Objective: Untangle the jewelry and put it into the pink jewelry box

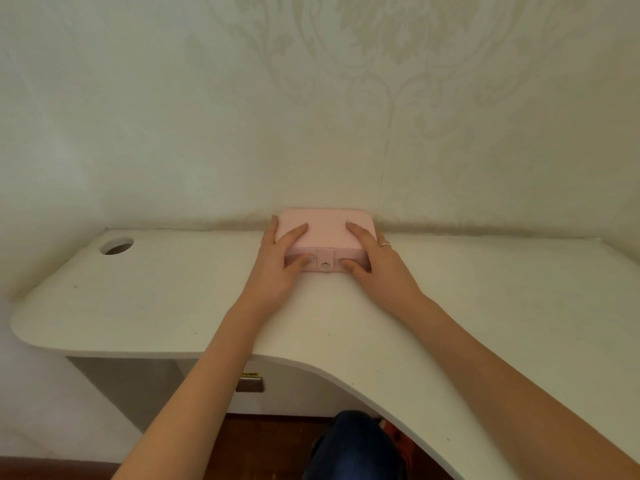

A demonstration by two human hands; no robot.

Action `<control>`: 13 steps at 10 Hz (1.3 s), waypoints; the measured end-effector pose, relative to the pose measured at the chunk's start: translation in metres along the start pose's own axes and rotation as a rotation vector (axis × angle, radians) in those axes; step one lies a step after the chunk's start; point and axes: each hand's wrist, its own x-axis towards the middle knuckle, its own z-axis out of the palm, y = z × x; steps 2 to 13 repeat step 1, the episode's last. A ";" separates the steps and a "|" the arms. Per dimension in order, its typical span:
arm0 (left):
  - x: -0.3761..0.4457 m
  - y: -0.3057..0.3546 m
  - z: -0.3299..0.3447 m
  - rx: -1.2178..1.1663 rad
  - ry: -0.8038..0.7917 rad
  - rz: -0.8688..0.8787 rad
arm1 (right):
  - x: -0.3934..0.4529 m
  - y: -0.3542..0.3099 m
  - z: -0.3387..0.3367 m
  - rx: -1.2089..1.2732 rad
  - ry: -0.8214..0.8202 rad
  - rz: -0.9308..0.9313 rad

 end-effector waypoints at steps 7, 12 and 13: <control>0.001 0.000 -0.005 0.025 0.048 0.022 | 0.003 0.001 -0.013 0.096 -0.078 0.025; 0.001 0.000 -0.005 0.025 0.048 0.022 | 0.003 0.001 -0.013 0.096 -0.078 0.025; 0.001 0.000 -0.005 0.025 0.048 0.022 | 0.003 0.001 -0.013 0.096 -0.078 0.025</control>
